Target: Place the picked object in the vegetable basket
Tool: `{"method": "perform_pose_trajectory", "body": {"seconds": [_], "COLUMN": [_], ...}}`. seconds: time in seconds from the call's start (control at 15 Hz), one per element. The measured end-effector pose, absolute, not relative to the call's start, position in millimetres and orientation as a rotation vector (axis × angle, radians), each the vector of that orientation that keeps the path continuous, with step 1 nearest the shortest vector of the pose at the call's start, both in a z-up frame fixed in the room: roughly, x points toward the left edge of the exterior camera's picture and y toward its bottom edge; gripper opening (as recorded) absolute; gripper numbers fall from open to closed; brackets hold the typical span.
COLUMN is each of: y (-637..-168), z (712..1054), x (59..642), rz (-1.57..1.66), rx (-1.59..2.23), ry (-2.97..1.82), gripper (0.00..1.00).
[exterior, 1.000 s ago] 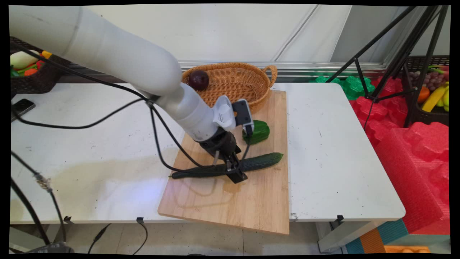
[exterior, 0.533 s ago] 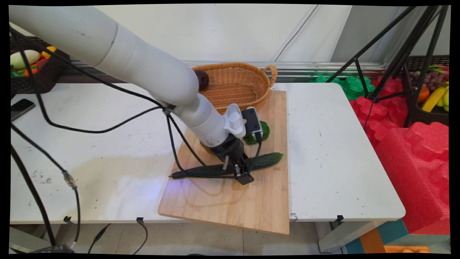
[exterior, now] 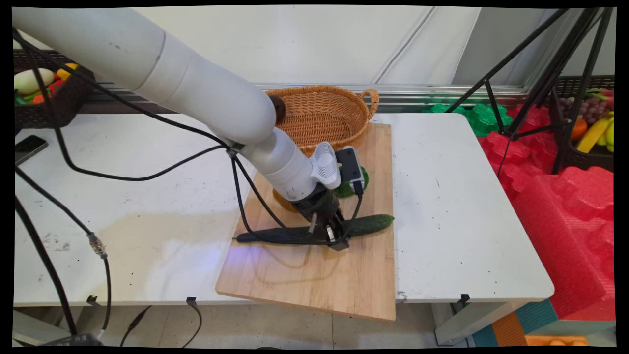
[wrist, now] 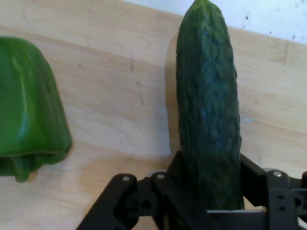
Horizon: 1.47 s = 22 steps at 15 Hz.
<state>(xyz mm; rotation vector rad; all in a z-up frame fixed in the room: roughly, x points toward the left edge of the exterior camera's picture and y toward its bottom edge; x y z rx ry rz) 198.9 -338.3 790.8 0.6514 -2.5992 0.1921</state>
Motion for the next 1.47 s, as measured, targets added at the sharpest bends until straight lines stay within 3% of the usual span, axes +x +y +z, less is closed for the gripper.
{"method": "perform_pose_trajectory", "body": {"seconds": [0.2, 0.8, 1.13, 1.47], "y": [-332.0, -316.3, -335.4, -375.8], "z": [806.0, 892.9, 945.7, 976.8], "x": [202.6, 217.1, 227.3, 241.1], "rz": [0.199, 0.289, 0.403, 0.538], "rx": [0.636, 0.691, 0.835, 0.989], "ry": [-2.591, -2.505, -2.415, -2.346], "gripper": [0.0, 0.0, 0.0, 0.0]}}
